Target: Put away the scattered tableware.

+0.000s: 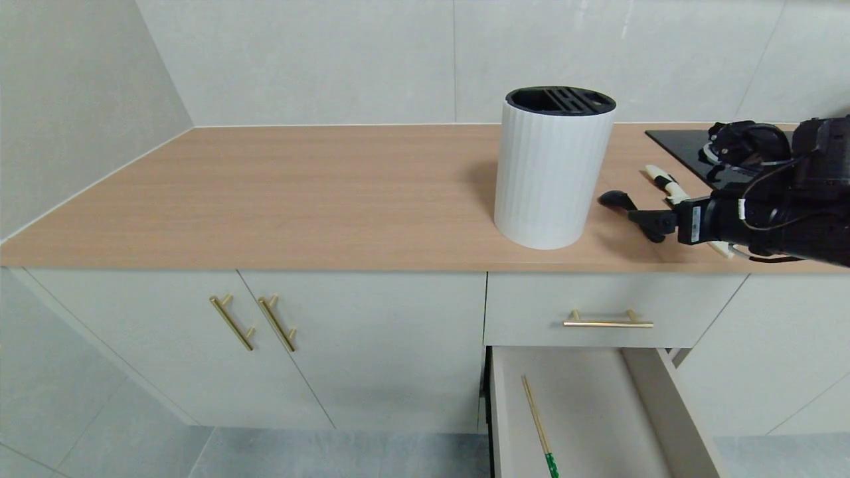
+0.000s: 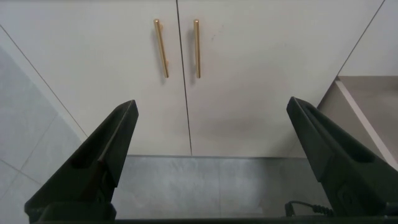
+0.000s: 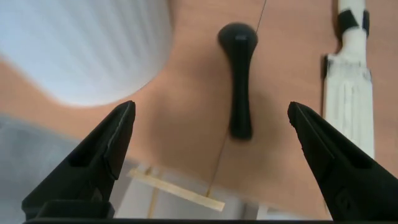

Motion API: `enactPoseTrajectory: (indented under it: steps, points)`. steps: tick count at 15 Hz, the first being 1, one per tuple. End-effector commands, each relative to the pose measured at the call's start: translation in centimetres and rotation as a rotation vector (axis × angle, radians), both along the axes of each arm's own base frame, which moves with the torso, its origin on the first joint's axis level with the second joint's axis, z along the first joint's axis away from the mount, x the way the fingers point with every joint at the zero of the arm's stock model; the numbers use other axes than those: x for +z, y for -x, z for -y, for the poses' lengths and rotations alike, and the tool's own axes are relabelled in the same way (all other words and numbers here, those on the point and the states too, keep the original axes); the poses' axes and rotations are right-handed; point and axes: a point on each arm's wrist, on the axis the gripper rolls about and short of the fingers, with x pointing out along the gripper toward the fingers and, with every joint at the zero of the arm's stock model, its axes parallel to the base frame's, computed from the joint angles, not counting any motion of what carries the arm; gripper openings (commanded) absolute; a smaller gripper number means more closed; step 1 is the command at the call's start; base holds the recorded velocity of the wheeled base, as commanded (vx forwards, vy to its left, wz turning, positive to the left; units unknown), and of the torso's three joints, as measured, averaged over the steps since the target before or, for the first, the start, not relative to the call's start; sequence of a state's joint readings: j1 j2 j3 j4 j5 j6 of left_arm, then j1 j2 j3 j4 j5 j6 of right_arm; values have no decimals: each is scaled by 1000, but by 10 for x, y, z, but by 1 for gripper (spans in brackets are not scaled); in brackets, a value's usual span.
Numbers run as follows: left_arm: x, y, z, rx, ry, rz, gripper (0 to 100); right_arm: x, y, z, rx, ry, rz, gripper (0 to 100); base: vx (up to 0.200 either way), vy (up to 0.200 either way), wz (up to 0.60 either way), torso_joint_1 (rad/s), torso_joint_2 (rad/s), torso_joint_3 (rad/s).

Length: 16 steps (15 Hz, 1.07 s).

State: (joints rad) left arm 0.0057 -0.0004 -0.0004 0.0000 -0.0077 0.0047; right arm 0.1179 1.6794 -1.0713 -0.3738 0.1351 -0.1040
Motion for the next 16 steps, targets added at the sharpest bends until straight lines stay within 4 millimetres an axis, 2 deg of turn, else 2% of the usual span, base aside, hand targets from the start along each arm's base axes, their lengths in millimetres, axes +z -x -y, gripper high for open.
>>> enactPoseTrajectory:
  steps: [1, 7, 15, 16]
  points:
    - [0, 0, 0, 0, 0, -1, 100, -22, -20, 4, -16, 8, -52, 100, 0, 0, 0, 0, 0, 0]
    - [0, 0, 0, 0, 0, -1, 100, -48, -51, 3, -27, -3, -1, 100, 0, 0, 0, 0, 0, 0]
    - [0, 0, 0, 0, 0, -1, 100, -49, -57, 8, -47, -2, -4, 100, 0, 0, 0, 0, 0, 0]
    - [0, 0, 0, 0, 0, -1, 100, -50, -57, 8, -47, -2, -6, 0, 0, 0, 0, 0, 0, 0]
